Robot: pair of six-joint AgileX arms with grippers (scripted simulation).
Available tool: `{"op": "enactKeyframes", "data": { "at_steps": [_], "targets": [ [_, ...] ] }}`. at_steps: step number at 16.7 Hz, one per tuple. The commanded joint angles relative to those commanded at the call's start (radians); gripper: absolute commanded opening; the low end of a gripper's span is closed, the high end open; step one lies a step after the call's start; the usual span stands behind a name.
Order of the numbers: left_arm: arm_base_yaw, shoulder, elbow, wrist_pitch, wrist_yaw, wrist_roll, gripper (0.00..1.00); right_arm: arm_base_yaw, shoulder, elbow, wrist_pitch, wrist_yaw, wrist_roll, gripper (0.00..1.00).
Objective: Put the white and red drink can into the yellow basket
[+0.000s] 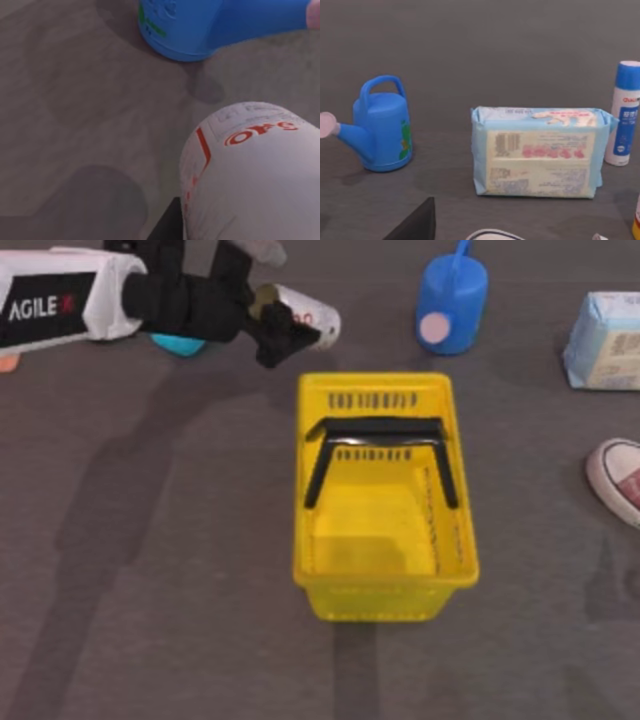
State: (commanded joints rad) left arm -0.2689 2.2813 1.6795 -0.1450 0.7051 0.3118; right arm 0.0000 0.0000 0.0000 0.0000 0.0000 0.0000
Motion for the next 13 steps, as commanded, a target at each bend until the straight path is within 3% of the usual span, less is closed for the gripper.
{"op": "enactKeyframes", "data": {
  "at_steps": [4,7,10,13],
  "targets": [
    [-0.024,-0.075,-0.156,0.413,0.257,-0.125,0.00,0.000,0.000,0.000,0.000,0.000,0.000,1.00],
    [-0.039,-0.133,-0.252,0.653,0.417,-0.200,0.00,0.000,0.000,0.000,0.000,0.000,0.000,1.00],
    [-0.049,-0.178,-0.318,0.799,0.527,-0.249,0.00,0.000,0.000,0.000,0.000,0.000,0.000,1.00],
    [-0.053,-0.197,-0.343,0.849,0.568,-0.267,0.00,0.000,0.000,0.000,0.000,0.000,0.000,1.00]
  ]
}}
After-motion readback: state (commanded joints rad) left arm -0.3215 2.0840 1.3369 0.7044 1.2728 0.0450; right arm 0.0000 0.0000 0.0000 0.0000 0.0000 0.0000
